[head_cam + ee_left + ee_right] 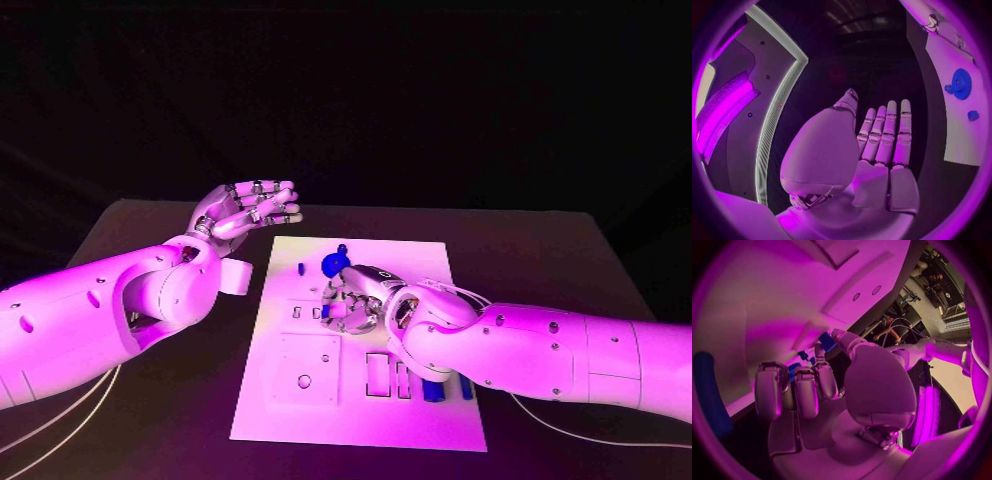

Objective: Assemble the parts on the task board

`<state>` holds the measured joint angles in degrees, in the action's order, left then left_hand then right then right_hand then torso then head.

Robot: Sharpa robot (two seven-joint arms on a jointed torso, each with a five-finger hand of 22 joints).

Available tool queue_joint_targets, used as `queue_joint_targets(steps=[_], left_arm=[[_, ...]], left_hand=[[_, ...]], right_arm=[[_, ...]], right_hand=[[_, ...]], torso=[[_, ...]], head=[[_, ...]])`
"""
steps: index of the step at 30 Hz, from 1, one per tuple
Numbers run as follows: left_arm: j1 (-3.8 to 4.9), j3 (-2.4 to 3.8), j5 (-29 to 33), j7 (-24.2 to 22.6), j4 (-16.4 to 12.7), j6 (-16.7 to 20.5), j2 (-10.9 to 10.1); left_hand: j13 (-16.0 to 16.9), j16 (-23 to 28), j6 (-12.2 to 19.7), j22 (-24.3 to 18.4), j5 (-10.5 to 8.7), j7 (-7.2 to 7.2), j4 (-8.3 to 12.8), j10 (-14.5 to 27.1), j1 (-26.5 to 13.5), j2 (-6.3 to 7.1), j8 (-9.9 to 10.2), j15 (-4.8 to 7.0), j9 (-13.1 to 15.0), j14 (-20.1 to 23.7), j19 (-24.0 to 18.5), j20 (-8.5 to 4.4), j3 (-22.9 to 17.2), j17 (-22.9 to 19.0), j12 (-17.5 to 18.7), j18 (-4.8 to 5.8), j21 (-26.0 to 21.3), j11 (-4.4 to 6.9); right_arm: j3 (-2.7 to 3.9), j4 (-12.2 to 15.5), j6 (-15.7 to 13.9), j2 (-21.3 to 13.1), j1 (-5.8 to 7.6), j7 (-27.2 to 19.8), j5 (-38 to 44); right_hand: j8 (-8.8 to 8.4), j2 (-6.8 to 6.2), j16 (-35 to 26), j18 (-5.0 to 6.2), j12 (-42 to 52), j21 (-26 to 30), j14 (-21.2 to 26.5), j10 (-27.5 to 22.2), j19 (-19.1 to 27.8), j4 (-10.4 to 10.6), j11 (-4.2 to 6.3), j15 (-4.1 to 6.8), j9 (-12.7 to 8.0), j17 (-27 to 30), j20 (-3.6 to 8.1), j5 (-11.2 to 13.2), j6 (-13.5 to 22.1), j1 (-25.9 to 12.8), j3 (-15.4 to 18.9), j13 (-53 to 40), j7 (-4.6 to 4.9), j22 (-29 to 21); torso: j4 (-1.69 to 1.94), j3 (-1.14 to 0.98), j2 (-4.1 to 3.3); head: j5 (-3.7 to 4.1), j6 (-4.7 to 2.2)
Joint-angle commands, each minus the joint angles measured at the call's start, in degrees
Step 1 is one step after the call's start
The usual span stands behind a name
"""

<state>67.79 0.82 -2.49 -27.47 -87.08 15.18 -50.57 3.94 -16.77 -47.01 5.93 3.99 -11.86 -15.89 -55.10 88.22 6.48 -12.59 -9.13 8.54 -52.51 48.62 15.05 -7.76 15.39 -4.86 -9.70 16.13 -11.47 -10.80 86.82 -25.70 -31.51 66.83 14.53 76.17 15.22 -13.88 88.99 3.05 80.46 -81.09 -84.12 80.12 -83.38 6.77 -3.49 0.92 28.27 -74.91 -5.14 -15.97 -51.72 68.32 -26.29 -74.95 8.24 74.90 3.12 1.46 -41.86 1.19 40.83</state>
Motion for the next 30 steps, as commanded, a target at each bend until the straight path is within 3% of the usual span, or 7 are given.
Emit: queue_joint_targets(steps=[1,15,17,18,20,22,30], left_arm=[[0.03,0.02,0.1,-0.3,-0.1,-1.0,0.1],[0.03,0.00,0.1,-0.2,0.0,-1.0,0.1],[0.03,0.00,0.1,-0.2,0.1,-1.0,0.1],[0.03,-0.01,0.1,-0.1,0.1,-1.0,0.1],[0.03,-0.01,0.0,0.1,0.2,-1.0,0.1],[0.03,-0.01,-0.2,0.6,0.4,-1.0,0.1],[0.03,-0.01,-3.6,3.9,1.3,-0.9,0.2]], left_hand=[[0.0,-0.3,0.4,-0.1,-0.23,-2.78,-0.4,0.0,0.1,0.00,0.3,0.11,0.1,0.4,0.0,0.29,0.0,0.1,0.2,-0.80,0.2,-0.13],[0.0,-0.3,0.4,-0.1,-0.23,-2.78,-0.4,0.0,0.1,0.00,0.3,0.11,0.1,0.4,0.0,0.29,0.0,0.1,0.2,-0.80,0.2,-0.13],[0.0,-0.3,0.4,-0.1,-0.23,-2.78,-0.4,0.0,0.1,0.00,0.3,0.11,0.1,0.4,0.0,0.29,0.0,0.1,0.2,-0.80,0.2,-0.13],[0.0,-0.3,0.4,-0.1,-0.23,-2.78,-0.4,0.0,0.1,0.00,0.3,0.11,0.1,0.4,0.0,0.29,0.0,0.1,0.2,-0.80,0.2,-0.13],[0.0,-0.3,0.4,-0.1,-0.23,-2.78,-0.4,0.0,0.1,0.00,0.3,0.10,0.1,0.4,0.0,0.30,0.0,0.2,0.2,-0.80,0.2,-0.14],[0.0,-0.3,0.4,-0.1,-0.23,-2.78,-0.4,0.0,0.1,0.01,0.3,0.10,0.1,0.4,0.0,0.30,0.0,0.2,0.2,-0.80,0.2,-0.14],[1.1,-4.7,0.7,0.9,-0.26,-2.37,-0.6,-3.3,-2.0,0.16,0.2,1.50,0.3,-4.2,3.5,-0.92,1.4,2.6,-2.0,-0.94,2.8,0.78]], right_arm=[[-0.17,-0.1,0.7,0.0,-0.25,0.8,0.5],[-0.18,0.5,-2.1,-0.5,-0.27,-0.4,0.2],[-0.18,0.8,-3.4,-0.8,-0.27,-1.1,-0.2],[-0.17,1.0,-4.1,-1.0,-0.27,-1.5,-0.4],[-0.16,1.4,-5.4,-1.4,-0.26,-2.5,-1.0],[-0.13,2.0,-6.9,-1.9,-0.20,-3.8,-1.8],[0.23,4.5,-9.4,-5.0,1.48,-13.0,-9.2]], right_hand=[[-0.38,-0.76,-0.3,-0.33,-0.3,0.3,-4.9,-0.6,0.0,0.1,-0.11,-0.46,-0.1,-10.8,-0.45,-0.1,0.3,-0.1,0.5,-1.7,0.05,6.9],[-0.77,-1.38,-0.6,-0.07,-1.6,1.4,-4.7,-2.0,0.7,0.9,-0.39,-0.71,-0.3,-9.9,-0.71,-0.1,1.6,-0.3,3.5,-0.2,0.31,6.1],[-1.59,-0.51,-0.8,0.02,-2.3,1.9,-4.7,-2.7,0.9,1.7,-0.89,-1.15,-0.6,-9.7,-0.96,-0.4,3.1,0.7,7.2,0.7,0.67,5.9],[-2.43,0.38,-0.9,0.12,-2.7,2.4,-4.5,-3.2,1.2,2.6,-1.14,-1.30,-0.9,-9.3,-1.27,4.4,4.5,2.0,12.0,1.4,1.28,5.5],[-3.66,3.02,-1.2,0.31,-3.3,3.3,-4.4,-4.1,1.4,6.3,-1.69,-1.88,-1.5,-8.6,-1.71,4.0,5.7,7.0,22.2,2.5,1.81,5.1],[-4.62,3.09,-1.2,0.33,-3.5,3.5,-4.4,-4.4,1.5,9.9,-2.18,-2.19,-1.8,-8.6,-2.09,3.6,6.8,10.0,26.6,2.9,2.26,5.0],[-5.12,4.27,-1.6,0.62,-3.8,4.7,-4.2,-5.0,2.1,10.0,-2.35,-2.37,-2.3,-7.8,-2.25,2.9,7.3,11.5,27.3,3.6,2.50,4.2]], torso=[[-0.01,-0.01,-0.01],[0.02,-0.01,0.01],[0.01,0.00,0.02],[0.01,-0.01,0.03],[0.02,-0.02,0.03],[0.02,-0.04,0.06],[-0.06,0.02,0.23]], head=[[-0.01,0.02],[-0.02,0.03],[-0.07,0.05],[-0.10,0.10],[-0.12,0.10],[-0.13,0.08],[-0.11,-0.10]])
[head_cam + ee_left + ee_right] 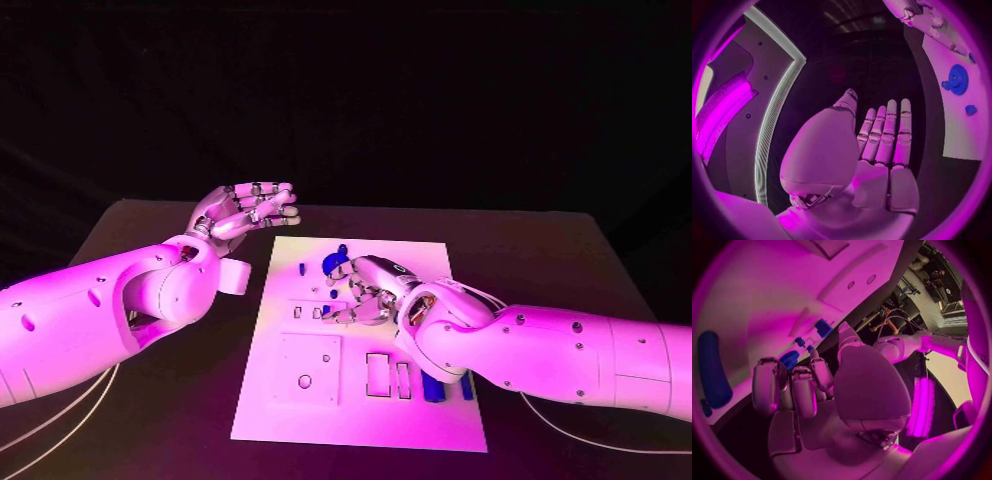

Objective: Assemble the parts on the task board

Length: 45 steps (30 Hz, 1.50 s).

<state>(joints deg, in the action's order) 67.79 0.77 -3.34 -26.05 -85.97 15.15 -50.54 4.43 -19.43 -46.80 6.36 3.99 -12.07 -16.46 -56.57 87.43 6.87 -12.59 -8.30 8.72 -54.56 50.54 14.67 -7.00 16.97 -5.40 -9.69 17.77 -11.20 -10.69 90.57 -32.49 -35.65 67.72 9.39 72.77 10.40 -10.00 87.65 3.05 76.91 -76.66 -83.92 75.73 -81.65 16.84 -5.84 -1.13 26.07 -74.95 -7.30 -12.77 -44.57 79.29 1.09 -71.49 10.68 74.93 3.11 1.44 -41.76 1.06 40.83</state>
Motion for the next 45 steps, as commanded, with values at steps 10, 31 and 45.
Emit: queue_joint_targets(steps=[10,31,45], left_arm=[[0.18,0.06,-15.4,14.9,1.9,-5.6,0.2],[4.68,-0.45,-48.3,45.5,5.5,-27.5,7.6],[5.06,-1.45,-53.1,51.6,7.2,-31.4,11.6]], left_hand=[[17.1,-39.6,0.5,11.3,-0.20,1.46,0.2,-2.3,-8.7,-2.02,-13.7,5.54,6.7,-8.1,10.2,-6.13,4.3,21.6,-29.4,-0.61,20.3,4.81],[47.7,-67.4,0.2,44.7,-0.15,6.16,-0.4,-11.1,-14.4,-5.31,-28.1,10.05,16.9,-32.1,18.6,-10.43,6.4,64.0,-63.9,2.38,54.3,9.48],[53.6,-68.8,1.6,51.1,-0.21,5.49,-0.4,-15.0,-16.7,-6.27,-26.2,9.52,17.4,-33.7,21.5,-10.07,8.7,67.9,-67.9,3.40,58.2,8.90]], right_arm=[[0.49,4.0,0.8,-8.0,4.74,-17.9,-25.8],[0.56,1.7,2.3,-15.6,8.35,-19.5,-42.8],[0.55,0.5,2.5,-15.9,8.43,-18.5,-43.0]], right_hand=[[0.11,3.31,-0.9,1.08,-1.0,2.3,-4.0,-1.7,1.5,-0.2,0.16,-0.20,-0.3,-6.4,-0.03,-1.2,-0.7,0.9,-1.3,1.2,-0.13,2.9],[0.48,3.95,-0.7,0.89,-0.3,1.7,-4.2,-1.1,1.0,-0.4,0.40,0.04,-0.5,-6.9,0.19,-4.5,-1.2,1.2,-2.0,0.7,-0.36,3.5],[0.32,3.54,-0.8,0.97,-0.5,2.1,-4.1,-1.3,1.2,-0.3,0.35,0.02,-0.7,-6.7,0.22,-5.7,-0.8,0.7,-1.7,1.0,-0.28,3.2]], torso=[[-0.09,-0.16,0.69],[-0.43,-0.72,1.56],[-0.42,-0.58,1.51]], head=[[0.16,0.10],[-0.92,1.23],[-1.27,1.40]])
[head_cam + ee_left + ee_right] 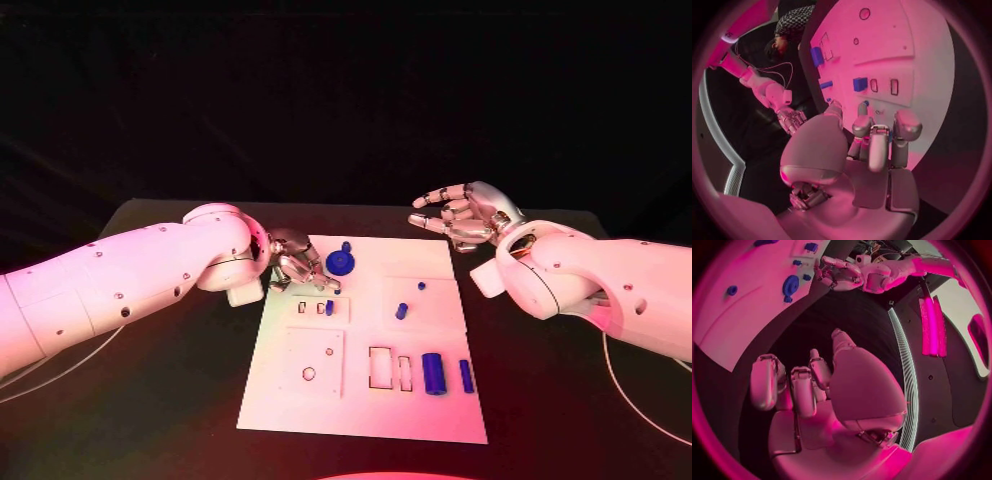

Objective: Assemble the parts on the task board

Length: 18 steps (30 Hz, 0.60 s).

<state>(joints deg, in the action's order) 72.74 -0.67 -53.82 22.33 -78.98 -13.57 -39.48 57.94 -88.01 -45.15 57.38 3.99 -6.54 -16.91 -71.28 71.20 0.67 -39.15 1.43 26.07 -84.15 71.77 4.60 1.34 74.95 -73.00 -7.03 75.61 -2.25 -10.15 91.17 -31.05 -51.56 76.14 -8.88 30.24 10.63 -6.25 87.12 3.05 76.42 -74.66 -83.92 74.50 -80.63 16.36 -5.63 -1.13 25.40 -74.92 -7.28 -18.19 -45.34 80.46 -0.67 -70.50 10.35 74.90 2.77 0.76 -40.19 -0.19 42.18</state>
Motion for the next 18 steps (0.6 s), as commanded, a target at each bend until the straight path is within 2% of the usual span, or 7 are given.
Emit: queue_joint_targets(steps=[1,18], left_arm=[[0.12,-0.04,-2.7,3.4,0.3,-2.7,0.7],[0.12,-0.36,-2.7,4.7,0.7,-5.3,2.2]], left_hand=[[0.1,-0.2,0.0,0.1,-0.21,-0.05,0.0,-0.2,-0.5,-0.07,0.3,-0.21,0.1,-4.1,0.3,0.00,0.4,9.9,-0.3,0.75,0.3,-0.05],[0.6,-0.5,-0.7,1.0,-0.17,0.18,0.0,-0.7,-1.2,-0.89,0.2,-0.10,0.6,-4.4,0.6,-0.03,1.2,10.6,-0.7,0.86,1.0,0.12]], right_arm=[[0.02,-0.1,1.1,0.0,0.01,-0.2,-0.5],[-0.01,-0.9,1.4,0.5,0.00,0.6,-0.3]], right_hand=[[0.09,-0.21,-0.3,0.97,0.0,0.1,-4.1,-0.1,0.1,0.2,0.15,0.02,-0.1,-6.7,0.20,-0.3,0.0,-0.4,0.1,0.0,0.06,3.3],[0.06,-0.24,-0.3,0.98,-0.1,0.2,-4.1,-0.2,0.2,0.2,0.13,0.01,-0.1,-6.7,0.20,-0.5,0.1,-0.6,0.1,0.1,0.07,3.2]], torso=[[-0.08,0.11,-0.06],[-0.01,0.11,-0.05]], head=[[-0.02,0.04],[0.12,0.43]])
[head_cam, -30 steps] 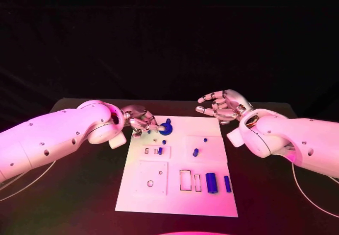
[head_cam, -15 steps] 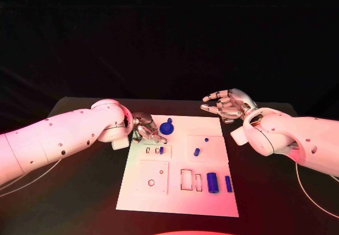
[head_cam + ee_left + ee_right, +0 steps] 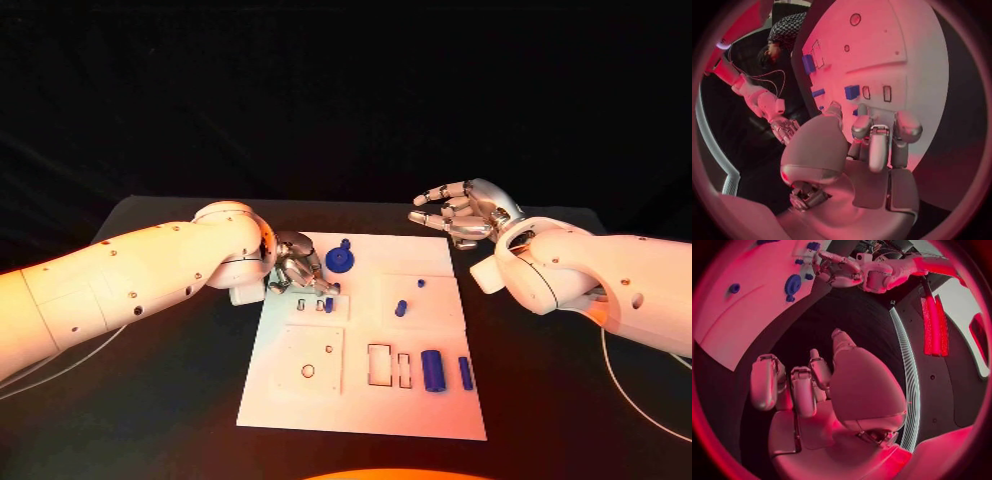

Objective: Assemble the parts on the task board

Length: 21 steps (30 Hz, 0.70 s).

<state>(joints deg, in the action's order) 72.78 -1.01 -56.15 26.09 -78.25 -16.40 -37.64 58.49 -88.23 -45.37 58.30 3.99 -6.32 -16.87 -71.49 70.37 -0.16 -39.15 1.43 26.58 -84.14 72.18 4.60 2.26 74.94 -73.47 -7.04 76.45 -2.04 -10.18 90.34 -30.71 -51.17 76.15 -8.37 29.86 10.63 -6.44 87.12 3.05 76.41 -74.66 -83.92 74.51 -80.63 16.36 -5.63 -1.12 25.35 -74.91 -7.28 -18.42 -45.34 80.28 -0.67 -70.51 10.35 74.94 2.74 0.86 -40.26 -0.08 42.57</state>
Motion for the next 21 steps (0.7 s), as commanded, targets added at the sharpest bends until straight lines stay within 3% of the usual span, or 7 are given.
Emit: queue_joint_targets(steps=[1,21], left_arm=[[0.08,-0.03,-0.3,1.0,0.0,-2.7,0.4],[0.07,-0.43,0.3,1.2,0.1,-5.1,1.0]], left_hand=[[0.1,-0.2,-0.5,0.1,-0.17,-0.04,0.0,-0.5,-0.4,-0.06,0.2,-0.09,0.1,-4.4,0.2,-0.03,0.3,10.6,-0.2,0.88,0.2,-0.09],[0.6,-0.3,-1.7,0.6,0.00,0.50,0.0,-0.7,0.3,-0.66,-0.7,0.24,1.3,-4.4,0.2,-0.22,1.0,10.8,-0.4,0.92,0.6,0.35]], right_arm=[[0.01,-0.1,1.1,0.1,-0.01,0.1,0.1],[-0.04,-0.8,1.8,0.6,-0.06,0.7,0.2]], right_hand=[[0.06,-0.06,-0.3,0.98,-0.1,0.2,-4.1,-0.2,0.2,0.2,0.13,0.01,-0.1,-6.7,0.20,-0.3,0.1,-0.4,0.1,0.1,0.07,3.2],[0.07,0.01,-0.4,1.03,-0.1,0.4,-4.0,-0.2,0.3,0.3,0.11,-0.01,-0.1,-6.5,0.19,-0.2,0.1,-0.7,0.2,0.1,0.08,3.0]], torso=[[0.02,-0.02,0.03],[-0.02,-0.07,0.01]], head=[[0.02,0.16],[0.00,0.23]])
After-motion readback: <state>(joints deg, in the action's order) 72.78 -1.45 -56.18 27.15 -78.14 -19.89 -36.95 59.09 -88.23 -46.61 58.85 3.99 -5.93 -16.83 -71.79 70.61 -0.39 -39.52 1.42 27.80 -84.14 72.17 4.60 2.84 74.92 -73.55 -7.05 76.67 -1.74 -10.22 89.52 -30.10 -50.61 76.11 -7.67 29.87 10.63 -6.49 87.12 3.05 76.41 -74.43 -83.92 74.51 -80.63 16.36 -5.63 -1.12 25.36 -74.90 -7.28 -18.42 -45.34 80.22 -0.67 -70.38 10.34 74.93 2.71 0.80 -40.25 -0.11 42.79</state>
